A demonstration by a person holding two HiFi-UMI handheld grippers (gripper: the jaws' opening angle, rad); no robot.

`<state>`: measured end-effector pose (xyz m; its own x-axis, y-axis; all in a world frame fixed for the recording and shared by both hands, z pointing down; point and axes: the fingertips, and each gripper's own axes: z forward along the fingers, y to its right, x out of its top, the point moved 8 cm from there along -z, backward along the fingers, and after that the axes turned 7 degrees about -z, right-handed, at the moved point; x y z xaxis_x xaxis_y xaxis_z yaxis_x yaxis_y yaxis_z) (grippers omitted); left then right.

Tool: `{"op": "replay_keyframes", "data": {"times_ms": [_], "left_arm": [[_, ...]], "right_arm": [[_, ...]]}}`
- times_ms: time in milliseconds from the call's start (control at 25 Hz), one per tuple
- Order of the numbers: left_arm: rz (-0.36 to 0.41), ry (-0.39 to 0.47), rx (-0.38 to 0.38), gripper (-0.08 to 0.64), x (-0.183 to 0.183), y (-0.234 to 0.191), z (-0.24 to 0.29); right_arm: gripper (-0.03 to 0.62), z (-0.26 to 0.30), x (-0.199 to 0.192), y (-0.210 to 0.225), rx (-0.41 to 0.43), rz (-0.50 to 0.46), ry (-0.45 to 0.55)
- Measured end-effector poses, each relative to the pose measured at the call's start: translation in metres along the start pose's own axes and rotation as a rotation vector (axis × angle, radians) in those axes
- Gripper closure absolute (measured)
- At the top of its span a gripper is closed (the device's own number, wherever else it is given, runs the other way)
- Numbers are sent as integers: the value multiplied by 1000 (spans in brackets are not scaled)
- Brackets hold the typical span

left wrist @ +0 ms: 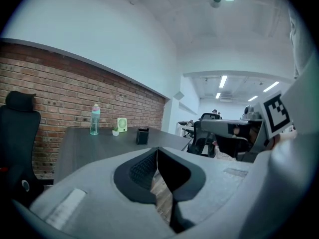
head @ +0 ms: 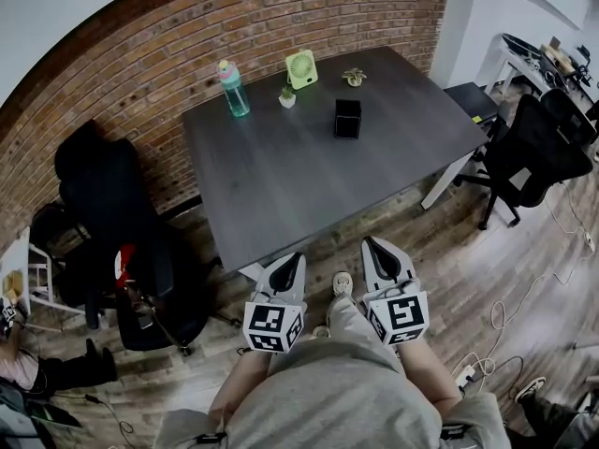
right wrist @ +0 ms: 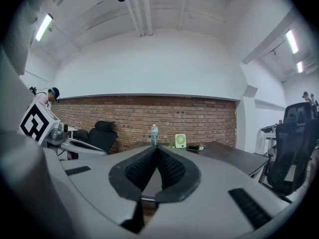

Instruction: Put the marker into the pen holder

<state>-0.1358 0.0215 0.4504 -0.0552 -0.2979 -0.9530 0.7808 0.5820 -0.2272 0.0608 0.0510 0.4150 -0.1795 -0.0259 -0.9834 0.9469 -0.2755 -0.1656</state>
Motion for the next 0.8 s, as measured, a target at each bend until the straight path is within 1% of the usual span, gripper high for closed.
{"op": "replay_keyframes", "data": {"times_ms": [400,800], "left_arm": [[13,2,-12,543,1,5,-1],[17,2,-21,543,4,3,1]], "right_arm": [[589,-3,-2,0,2,7,4],[591,0,1,1,-23,19,12]]}}
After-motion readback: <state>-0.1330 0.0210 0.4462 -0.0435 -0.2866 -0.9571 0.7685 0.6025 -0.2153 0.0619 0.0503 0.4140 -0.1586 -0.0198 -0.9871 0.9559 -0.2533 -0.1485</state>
